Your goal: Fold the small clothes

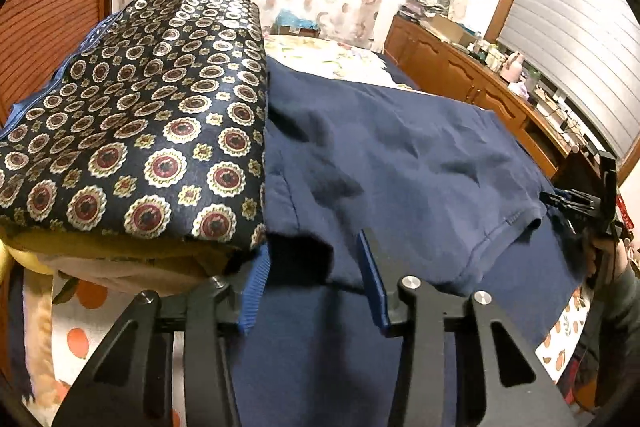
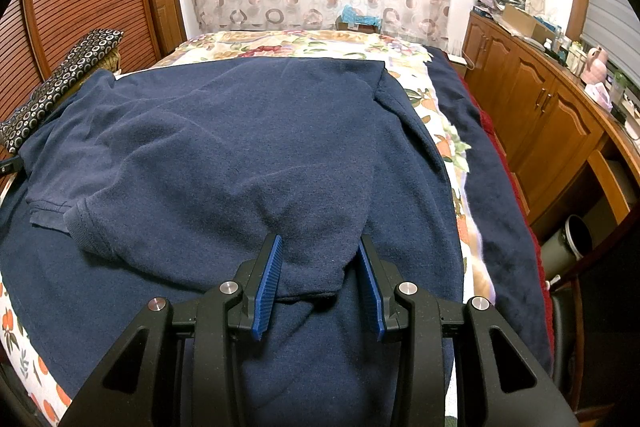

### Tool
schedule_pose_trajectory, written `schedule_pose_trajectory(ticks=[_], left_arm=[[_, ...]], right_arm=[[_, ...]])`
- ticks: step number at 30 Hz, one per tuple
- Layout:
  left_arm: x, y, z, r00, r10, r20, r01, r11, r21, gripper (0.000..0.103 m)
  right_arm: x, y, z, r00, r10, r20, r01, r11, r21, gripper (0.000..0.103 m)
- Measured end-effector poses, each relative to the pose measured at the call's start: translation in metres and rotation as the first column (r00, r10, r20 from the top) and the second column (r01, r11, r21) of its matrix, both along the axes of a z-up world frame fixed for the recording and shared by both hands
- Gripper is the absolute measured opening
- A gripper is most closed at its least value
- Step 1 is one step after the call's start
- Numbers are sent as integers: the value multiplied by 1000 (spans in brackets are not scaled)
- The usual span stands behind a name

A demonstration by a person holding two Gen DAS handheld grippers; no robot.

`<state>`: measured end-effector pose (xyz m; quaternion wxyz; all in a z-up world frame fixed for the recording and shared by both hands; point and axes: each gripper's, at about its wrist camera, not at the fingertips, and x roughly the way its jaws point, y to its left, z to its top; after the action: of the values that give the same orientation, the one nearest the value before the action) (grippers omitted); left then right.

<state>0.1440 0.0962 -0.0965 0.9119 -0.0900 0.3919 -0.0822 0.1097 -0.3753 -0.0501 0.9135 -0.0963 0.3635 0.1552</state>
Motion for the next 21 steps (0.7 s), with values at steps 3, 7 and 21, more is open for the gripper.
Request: schedule_pose_trajectory(ticks=[3, 7, 21], left_arm=[[8, -7, -5, 1000, 14, -12, -14, 1000, 27, 45], [11, -16, -7, 1000, -2, 5, 2, 999, 53, 4], [-32, -15, 54, 980, -25, 198, 28, 1000, -13, 3]], right_arm=[[0, 0, 0, 1000, 0, 0, 0, 1000, 0, 39], [-1, 1, 0, 1000, 0, 4, 0, 1000, -9, 39], [-33, 0, 39, 988, 36, 149, -47, 996, 71, 5]])
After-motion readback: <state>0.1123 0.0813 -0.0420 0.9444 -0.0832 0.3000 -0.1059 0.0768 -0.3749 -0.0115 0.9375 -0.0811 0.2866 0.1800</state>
